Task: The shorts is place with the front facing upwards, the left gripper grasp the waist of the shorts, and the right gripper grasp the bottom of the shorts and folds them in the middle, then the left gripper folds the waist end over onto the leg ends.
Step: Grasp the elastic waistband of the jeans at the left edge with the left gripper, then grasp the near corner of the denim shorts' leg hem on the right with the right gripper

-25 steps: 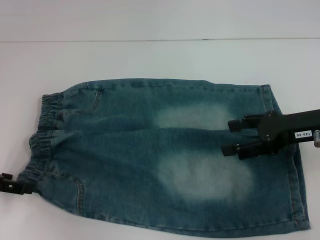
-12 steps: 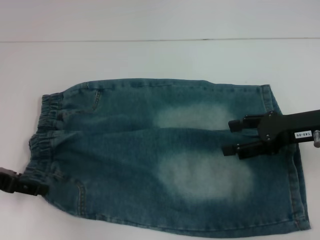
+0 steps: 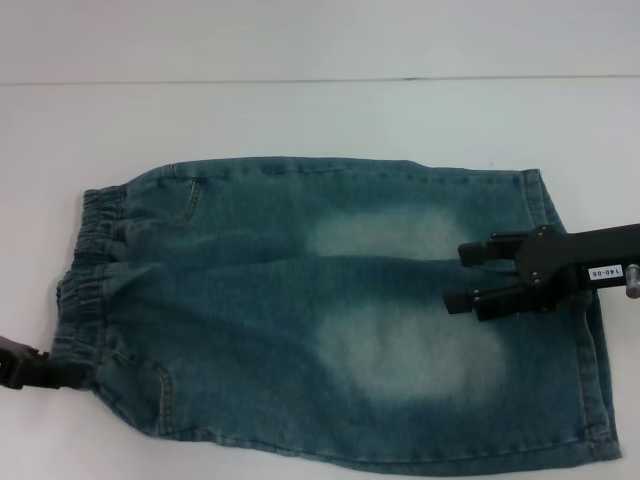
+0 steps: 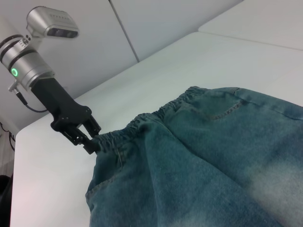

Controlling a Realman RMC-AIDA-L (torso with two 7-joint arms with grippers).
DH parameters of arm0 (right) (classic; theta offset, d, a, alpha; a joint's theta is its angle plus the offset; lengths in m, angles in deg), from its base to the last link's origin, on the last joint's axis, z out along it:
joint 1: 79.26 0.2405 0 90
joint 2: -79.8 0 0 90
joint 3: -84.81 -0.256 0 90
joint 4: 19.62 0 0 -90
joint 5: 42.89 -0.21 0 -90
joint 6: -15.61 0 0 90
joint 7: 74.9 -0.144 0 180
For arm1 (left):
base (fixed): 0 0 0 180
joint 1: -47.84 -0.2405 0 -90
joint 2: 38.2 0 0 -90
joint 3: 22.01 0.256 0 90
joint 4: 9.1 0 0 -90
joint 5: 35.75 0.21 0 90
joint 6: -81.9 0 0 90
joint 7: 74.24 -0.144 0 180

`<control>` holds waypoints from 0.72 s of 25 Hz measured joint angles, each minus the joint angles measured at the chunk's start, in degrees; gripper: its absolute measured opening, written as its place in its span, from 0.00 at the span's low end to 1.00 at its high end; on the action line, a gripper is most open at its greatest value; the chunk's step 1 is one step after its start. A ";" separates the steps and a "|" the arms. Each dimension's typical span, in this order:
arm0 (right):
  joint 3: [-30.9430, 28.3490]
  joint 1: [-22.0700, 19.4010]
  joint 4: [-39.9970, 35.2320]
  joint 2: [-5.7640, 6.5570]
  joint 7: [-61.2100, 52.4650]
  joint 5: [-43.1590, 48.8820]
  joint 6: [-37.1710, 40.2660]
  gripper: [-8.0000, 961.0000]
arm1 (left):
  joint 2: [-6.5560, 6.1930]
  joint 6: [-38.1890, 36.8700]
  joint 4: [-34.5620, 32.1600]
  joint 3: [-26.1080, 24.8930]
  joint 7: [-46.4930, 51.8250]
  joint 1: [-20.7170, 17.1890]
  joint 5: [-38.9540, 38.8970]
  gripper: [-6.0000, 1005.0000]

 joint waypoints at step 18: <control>0.87 1.24 -0.45 1.38 -4.47 -0.01 2.53 0.96 | -0.13 -2.71 0.04 -0.30 -0.86 1.07 -3.51 0.04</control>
